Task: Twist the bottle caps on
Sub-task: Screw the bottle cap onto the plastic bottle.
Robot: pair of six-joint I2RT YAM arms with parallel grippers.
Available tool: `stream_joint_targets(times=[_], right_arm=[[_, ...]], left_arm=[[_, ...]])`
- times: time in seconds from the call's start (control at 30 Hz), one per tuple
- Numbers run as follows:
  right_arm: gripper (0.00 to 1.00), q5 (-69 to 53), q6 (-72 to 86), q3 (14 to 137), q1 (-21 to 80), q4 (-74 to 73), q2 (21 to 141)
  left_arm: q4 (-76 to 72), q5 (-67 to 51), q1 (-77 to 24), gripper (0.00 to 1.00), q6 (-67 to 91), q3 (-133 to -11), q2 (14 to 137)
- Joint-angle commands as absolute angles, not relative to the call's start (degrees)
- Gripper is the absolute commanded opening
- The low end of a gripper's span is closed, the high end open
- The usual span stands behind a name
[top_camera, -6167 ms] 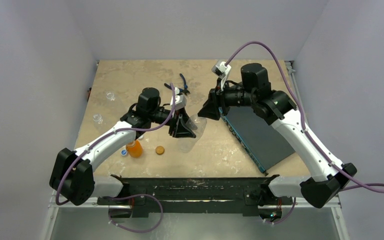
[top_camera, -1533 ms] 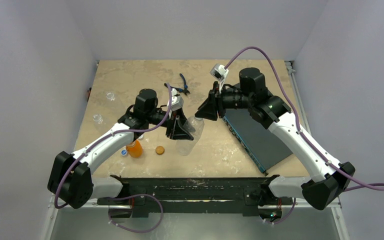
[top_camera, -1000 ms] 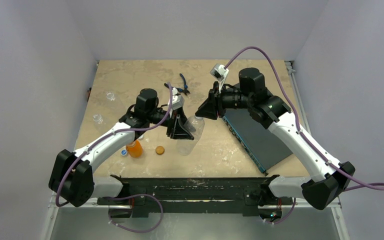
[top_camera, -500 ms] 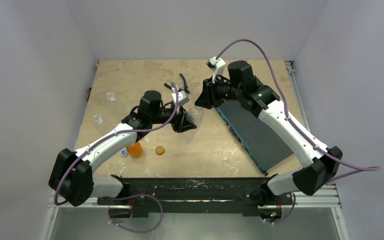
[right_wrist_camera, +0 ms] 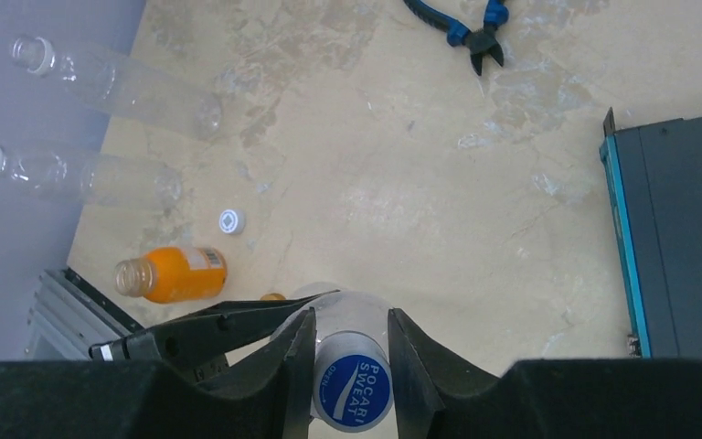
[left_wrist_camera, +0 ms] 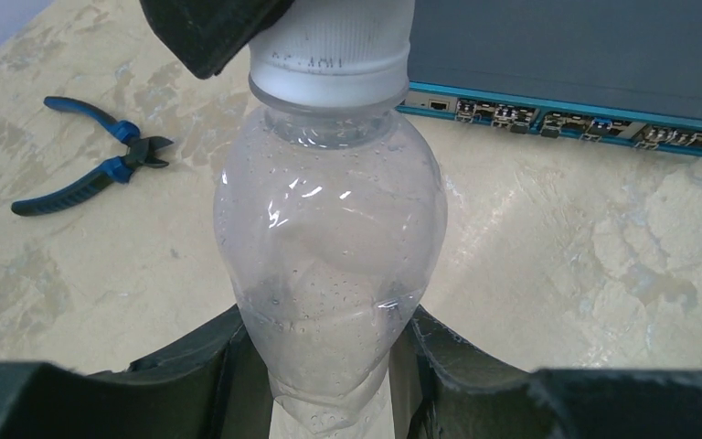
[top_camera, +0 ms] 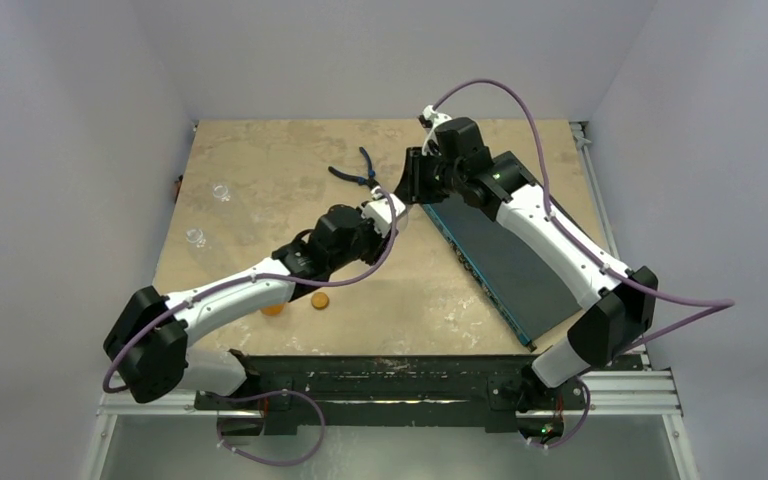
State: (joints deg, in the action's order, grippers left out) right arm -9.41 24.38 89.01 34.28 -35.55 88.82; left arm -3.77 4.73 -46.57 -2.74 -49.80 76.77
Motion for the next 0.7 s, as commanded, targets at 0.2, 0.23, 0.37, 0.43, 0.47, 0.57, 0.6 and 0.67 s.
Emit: stream_joint_targets(times=[0.2,0.23,0.37,0.43,0.47,0.57,0.6,0.67], right_arm=[[0.99,-9.68,27.45,91.2,33.04,-33.52,81.2],[0.99,-9.69,26.16,91.53,32.83,-33.49,80.44],[0.98,-12.44,20.72,90.42,32.41,-32.18,76.69],[0.95,-16.05,18.09,89.22,32.41,-31.68,74.74],[0.91,-18.42,16.75,88.67,32.41,-31.77,74.16],[0.83,-22.38,13.85,87.17,32.37,-32.61,72.84],[0.82,-22.9,12.78,86.76,32.35,-33.06,72.58],[0.77,-25.29,10.68,86.23,32.38,-33.52,72.11]], left_arm=[[-5.18,-15.65,-40.58,0.0,-4.88,-54.24,74.62],[-4.69,-19.72,-39.35,0.0,-4.43,-54.21,74.4],[-3.93,-36.86,-33.59,0.0,-2.73,-54.22,73.68],[-4.01,-42.87,-31.74,0.0,-1.87,-54.2,73.49],[-4.54,-45.89,-30.8,0.0,-1.25,-54.17,73.42],[-5.58,-53.43,-29.82,0.0,-0.44,-54.22,73.38],[-5.45,-55.54,-29.73,0.0,-0.48,-54.36,73.51],[-5.06,-58.98,-29.6,0.0,-0.45,-54.46,73.73]])
